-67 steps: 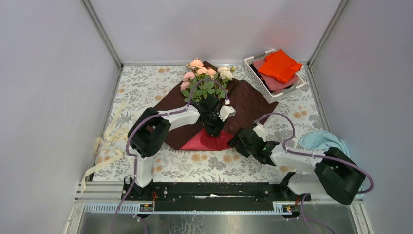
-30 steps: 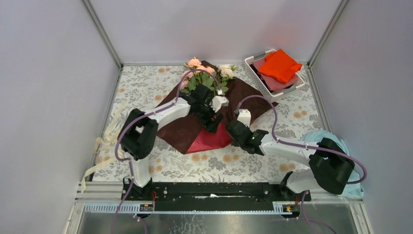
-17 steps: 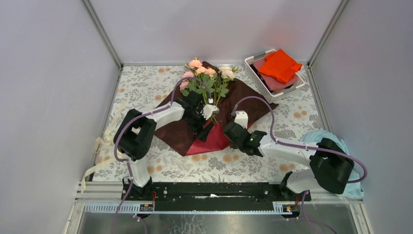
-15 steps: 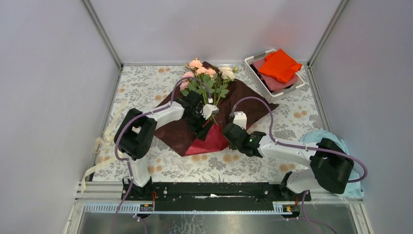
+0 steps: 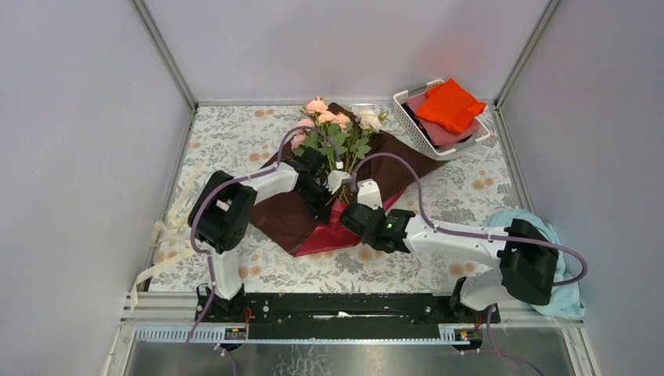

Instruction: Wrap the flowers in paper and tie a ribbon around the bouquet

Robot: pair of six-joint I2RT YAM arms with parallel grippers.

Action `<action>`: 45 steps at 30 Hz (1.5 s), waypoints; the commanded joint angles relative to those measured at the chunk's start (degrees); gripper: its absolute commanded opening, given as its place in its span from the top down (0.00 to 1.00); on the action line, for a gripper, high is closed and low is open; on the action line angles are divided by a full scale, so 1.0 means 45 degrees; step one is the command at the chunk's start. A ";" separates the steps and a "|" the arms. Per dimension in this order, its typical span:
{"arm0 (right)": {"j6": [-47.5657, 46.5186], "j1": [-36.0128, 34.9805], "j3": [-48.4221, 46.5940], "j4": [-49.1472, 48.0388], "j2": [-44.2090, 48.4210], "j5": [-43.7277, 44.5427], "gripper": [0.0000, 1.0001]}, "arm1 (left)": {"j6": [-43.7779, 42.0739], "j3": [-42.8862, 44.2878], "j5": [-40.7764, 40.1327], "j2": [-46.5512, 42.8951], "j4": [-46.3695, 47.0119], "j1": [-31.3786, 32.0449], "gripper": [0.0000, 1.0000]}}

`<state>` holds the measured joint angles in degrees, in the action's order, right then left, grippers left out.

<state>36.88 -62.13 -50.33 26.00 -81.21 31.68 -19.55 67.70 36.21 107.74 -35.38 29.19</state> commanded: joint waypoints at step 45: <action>-0.9835 -0.3108 -0.2917 -0.3573 -0.6864 -0.0923 1.00 | 0.0680 0.2694 0.1026 -0.2035 -0.0730 -0.3404 0.16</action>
<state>-7.55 -75.75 -62.85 9.69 -109.19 32.23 -15.59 78.52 38.04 106.00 -36.62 14.52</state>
